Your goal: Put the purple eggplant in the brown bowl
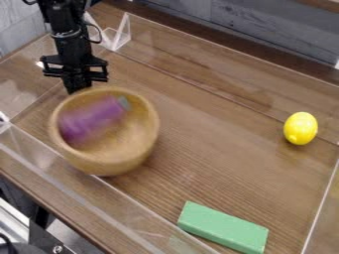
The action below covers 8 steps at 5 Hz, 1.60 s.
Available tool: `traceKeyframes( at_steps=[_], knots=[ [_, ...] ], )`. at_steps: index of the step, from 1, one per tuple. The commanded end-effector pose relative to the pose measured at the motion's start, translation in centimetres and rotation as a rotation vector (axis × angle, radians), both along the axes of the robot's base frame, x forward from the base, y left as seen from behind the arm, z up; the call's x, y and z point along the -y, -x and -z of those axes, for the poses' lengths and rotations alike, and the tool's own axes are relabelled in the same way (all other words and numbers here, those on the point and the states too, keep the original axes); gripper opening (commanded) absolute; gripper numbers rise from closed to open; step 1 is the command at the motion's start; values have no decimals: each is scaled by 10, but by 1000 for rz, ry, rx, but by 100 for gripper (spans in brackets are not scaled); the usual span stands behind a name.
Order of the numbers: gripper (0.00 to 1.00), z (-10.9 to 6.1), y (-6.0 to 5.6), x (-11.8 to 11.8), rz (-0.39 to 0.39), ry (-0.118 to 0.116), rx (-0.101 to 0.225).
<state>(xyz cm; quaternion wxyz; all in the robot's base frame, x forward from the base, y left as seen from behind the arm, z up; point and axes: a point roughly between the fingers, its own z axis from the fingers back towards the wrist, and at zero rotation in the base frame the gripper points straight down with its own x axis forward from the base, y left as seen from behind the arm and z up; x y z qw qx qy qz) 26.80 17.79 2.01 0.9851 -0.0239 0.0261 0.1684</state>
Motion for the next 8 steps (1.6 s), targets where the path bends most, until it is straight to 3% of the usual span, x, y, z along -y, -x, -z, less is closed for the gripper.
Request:
traceKeyframes(
  at_steps=[1,8],
  knots=[
    [0,-6,-8,-7,-12,-15,18],
    [0,-3,-1,-32,-100,-23,-35]
  ],
)
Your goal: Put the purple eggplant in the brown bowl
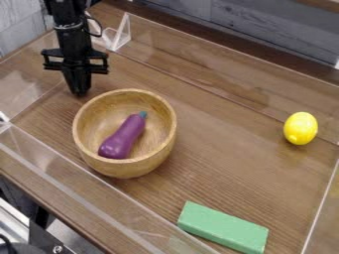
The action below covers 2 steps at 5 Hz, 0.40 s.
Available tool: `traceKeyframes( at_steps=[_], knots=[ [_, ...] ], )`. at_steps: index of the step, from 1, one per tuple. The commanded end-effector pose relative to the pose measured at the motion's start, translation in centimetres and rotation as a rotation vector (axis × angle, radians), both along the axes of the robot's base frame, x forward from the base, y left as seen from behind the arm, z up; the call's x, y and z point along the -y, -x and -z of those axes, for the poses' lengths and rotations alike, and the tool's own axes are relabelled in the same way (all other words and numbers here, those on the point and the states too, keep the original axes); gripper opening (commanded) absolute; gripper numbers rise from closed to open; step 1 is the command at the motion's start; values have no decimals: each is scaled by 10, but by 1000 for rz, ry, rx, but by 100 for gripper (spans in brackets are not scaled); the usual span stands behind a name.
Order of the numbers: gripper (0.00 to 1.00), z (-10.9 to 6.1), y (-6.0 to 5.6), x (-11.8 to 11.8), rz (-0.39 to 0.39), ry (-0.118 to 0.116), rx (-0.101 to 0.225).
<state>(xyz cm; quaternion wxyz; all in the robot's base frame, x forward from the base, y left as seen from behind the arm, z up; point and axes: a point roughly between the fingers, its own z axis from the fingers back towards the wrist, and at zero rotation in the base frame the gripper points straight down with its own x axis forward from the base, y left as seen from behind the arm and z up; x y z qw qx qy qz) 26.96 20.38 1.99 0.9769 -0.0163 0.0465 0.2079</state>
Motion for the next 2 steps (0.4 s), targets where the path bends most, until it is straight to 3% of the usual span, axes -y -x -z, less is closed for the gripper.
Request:
traceKeyframes(
  at_steps=[1,2],
  knots=[
    [0,-3,2,-9,-31,-16,3],
    [0,-3,4,-11,-41,-17,-4]
  ],
)
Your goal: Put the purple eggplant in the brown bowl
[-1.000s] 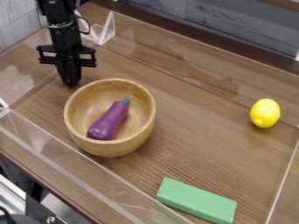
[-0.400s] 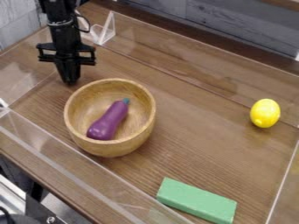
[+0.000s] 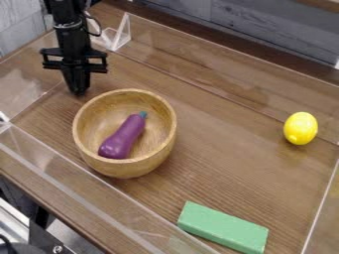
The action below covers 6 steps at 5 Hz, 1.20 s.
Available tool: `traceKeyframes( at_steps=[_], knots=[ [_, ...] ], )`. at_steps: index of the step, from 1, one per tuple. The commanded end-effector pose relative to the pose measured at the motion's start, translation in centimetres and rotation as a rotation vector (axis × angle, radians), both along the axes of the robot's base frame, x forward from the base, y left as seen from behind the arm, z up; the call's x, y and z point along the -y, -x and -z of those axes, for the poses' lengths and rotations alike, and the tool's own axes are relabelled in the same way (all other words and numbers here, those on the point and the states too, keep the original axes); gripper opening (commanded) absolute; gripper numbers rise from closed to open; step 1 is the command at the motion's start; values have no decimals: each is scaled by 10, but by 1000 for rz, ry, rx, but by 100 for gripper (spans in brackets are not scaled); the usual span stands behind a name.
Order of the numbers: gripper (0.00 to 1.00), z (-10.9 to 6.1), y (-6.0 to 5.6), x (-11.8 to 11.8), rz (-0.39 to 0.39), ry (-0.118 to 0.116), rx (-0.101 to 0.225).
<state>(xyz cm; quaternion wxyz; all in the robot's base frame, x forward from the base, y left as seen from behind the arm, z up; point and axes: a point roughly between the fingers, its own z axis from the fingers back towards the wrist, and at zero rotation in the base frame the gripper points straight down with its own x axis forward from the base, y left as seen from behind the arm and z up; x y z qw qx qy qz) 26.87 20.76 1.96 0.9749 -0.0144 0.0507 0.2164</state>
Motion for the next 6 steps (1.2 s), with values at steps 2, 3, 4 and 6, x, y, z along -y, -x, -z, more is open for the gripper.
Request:
traceKeyframes(
  at_steps=[2,3,4,6],
  knots=[
    [100,-10,5,-5,-31,-5,4],
    [100,-20,4,0,-27,5,14],
    [100,-31,3,5,-25,18,21],
    [100,-65,-5,24,5,44,72]
  ],
)
